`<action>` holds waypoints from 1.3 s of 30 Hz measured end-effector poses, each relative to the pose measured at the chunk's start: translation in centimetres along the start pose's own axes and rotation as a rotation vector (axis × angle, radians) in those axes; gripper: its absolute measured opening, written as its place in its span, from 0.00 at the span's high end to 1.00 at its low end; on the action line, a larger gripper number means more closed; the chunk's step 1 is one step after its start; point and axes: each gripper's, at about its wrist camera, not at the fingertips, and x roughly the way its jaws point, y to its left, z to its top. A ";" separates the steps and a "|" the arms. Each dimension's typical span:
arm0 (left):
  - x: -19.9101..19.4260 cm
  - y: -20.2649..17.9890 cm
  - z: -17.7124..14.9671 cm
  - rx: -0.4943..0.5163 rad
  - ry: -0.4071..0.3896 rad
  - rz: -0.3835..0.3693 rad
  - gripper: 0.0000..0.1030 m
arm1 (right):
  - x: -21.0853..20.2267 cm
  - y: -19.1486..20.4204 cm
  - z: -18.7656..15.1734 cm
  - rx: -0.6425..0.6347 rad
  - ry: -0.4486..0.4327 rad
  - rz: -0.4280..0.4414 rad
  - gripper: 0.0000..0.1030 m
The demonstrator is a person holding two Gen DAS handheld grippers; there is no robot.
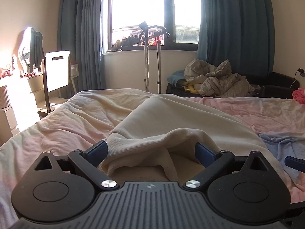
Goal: Fold clothes
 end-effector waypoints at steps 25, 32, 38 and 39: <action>0.9 1.3 -0.3 -0.109 0.093 0.083 0.04 | 0.4 -2.5 2.6 0.179 -0.044 0.028 0.71; 0.8 0.7 -0.4 -0.112 0.096 0.050 0.04 | 0.2 -2.6 3.0 0.216 -0.051 0.028 0.71; 0.7 0.4 -0.6 -0.094 0.094 0.046 0.04 | -0.2 -3.5 3.1 0.311 -0.072 0.077 0.89; 0.4 0.4 -0.5 -0.102 0.082 0.036 0.04 | -0.4 -3.7 3.2 0.329 -0.084 0.077 0.89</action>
